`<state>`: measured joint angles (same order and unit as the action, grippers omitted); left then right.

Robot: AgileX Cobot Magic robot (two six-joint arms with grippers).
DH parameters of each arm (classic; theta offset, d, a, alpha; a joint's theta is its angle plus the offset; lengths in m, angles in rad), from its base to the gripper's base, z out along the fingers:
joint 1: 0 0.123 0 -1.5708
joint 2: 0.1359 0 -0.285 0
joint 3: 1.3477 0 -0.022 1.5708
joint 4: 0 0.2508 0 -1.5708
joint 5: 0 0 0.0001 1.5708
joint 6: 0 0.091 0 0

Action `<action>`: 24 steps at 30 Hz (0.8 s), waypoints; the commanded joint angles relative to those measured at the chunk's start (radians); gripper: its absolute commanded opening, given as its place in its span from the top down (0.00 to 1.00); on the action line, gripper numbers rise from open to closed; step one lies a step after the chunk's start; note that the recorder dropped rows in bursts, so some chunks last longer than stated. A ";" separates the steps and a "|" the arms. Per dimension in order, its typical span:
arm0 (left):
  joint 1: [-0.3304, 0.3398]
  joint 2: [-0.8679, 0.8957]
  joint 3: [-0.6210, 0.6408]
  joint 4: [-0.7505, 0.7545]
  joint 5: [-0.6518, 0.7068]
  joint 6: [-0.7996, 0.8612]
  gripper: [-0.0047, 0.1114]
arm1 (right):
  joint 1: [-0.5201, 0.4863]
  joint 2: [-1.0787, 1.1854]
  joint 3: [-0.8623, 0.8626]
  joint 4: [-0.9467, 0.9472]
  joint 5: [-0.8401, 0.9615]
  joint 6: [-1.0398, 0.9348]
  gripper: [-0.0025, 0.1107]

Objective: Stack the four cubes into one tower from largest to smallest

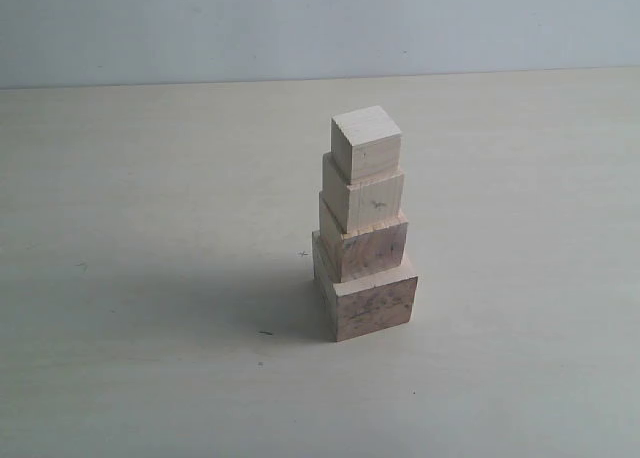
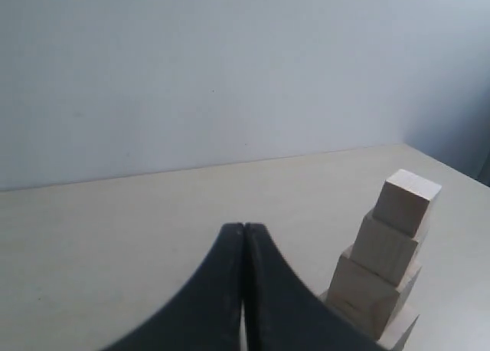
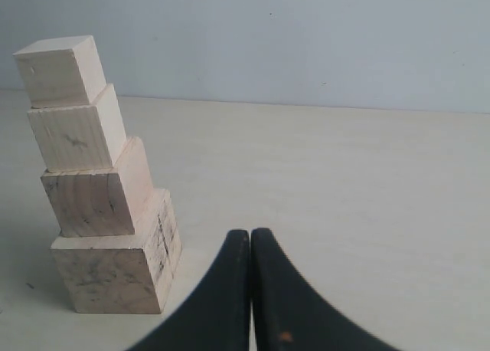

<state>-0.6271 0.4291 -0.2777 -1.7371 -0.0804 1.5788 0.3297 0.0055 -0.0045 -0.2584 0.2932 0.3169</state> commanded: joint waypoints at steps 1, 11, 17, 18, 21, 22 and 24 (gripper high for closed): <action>0.001 -0.051 0.024 -0.007 0.000 -0.008 0.96 | -0.005 -0.005 0.004 -0.002 -0.003 0.003 0.98; 0.121 -0.112 0.059 -0.007 0.109 -0.008 0.96 | -0.005 -0.005 0.004 -0.002 -0.003 0.003 0.98; 0.120 -0.112 0.081 -0.007 0.121 -0.010 0.96 | -0.005 -0.005 0.004 -0.002 -0.003 0.003 0.98; 0.120 -0.115 0.090 -0.007 0.137 -0.010 0.96 | -0.005 -0.005 0.004 -0.002 -0.003 0.003 0.98; 0.120 -0.147 0.100 0.306 0.207 -0.430 0.96 | -0.005 -0.005 0.004 -0.002 -0.003 0.003 0.98; 0.120 -0.160 0.100 0.487 0.207 -0.645 0.96 | -0.005 -0.005 0.004 -0.002 -0.003 0.003 0.98; 0.120 -0.189 0.100 1.011 0.214 -1.261 0.96 | -0.005 -0.005 0.004 -0.002 -0.003 0.003 0.98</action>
<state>-0.5098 0.2659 -0.1776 -1.1450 0.1066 0.8419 0.3297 0.0055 -0.0045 -0.2584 0.2950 0.3169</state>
